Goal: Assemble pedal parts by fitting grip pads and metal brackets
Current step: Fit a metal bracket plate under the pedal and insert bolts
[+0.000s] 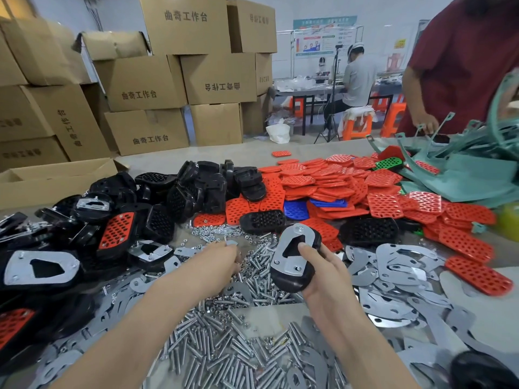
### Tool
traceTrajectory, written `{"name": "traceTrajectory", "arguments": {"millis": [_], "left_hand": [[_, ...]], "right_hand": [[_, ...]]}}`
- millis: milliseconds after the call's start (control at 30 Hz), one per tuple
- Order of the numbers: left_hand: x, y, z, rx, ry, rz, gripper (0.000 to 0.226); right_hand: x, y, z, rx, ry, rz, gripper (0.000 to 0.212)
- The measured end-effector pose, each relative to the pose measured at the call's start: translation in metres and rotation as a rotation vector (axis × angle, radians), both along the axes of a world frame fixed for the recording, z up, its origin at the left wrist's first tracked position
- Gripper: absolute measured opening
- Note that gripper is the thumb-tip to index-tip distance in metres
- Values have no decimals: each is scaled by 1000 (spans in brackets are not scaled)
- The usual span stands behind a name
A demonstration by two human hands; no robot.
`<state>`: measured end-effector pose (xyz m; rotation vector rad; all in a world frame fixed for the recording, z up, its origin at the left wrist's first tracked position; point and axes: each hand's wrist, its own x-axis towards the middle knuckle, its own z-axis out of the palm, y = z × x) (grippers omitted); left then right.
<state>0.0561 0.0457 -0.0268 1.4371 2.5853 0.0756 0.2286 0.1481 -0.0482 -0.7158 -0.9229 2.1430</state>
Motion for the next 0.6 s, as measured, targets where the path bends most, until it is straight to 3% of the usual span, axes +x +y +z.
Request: {"name": "traceTrajectory", "arguments": {"millis": [233, 300, 433, 500, 600], "left_hand": [[6, -15, -1, 143, 79, 37, 9], [10, -21, -8, 282, 110, 56, 10], [31, -26, -14, 782, -332, 180, 8], [45, -25, -17, 904, -515, 182, 13], [60, -23, -21, 976, -599, 174, 19]], "right_hand": [[0, -1, 4, -107, 8, 59, 27], [1, -1, 4, -110, 12, 82, 30], [1, -2, 1, -86, -3, 130, 35], [0, -3, -1, -73, -10, 146, 37], [-1, -4, -4, -57, 0, 160, 36]]}}
